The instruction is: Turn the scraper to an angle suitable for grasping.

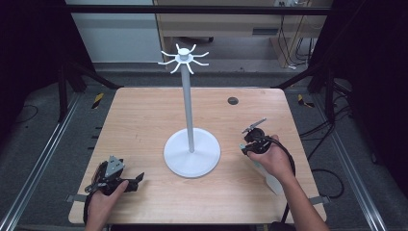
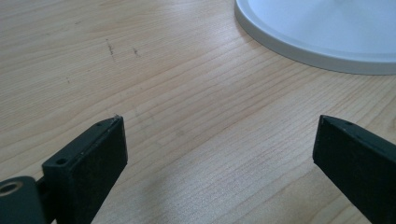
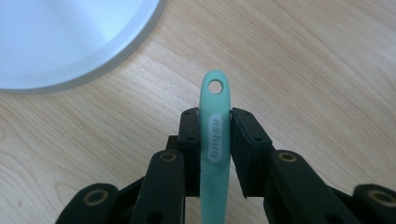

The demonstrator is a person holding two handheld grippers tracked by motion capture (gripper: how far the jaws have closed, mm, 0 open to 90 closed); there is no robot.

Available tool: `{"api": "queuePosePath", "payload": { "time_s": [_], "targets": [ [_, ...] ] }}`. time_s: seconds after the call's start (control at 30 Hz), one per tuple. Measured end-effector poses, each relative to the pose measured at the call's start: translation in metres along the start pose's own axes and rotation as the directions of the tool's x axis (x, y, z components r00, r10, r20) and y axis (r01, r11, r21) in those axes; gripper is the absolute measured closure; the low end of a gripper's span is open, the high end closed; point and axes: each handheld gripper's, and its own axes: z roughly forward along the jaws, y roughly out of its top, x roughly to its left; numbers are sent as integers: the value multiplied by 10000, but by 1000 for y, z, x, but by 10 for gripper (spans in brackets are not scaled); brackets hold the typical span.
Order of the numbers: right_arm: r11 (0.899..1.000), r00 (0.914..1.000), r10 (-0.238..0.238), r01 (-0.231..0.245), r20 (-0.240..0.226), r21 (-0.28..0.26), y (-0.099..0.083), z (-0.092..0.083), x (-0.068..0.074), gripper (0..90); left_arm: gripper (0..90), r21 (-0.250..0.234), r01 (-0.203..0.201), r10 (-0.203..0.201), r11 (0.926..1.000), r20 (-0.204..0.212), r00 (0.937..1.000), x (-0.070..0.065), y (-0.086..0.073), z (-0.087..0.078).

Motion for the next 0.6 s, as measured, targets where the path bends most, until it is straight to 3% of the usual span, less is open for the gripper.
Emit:
{"api": "queuePosePath", "payload": {
  "time_s": [0.5,0.6],
  "targets": [
    [9930,9999,76,-61,121,-1177,-1,-31,-1,745,26,27,-6,6,10000,4,10000,0,0,0],
    [9926,9999,84,-71,102,-1212,-1,-33,-1,746,26,35,-13,13,10000,6,10000,0,0,0]
  ]
}}
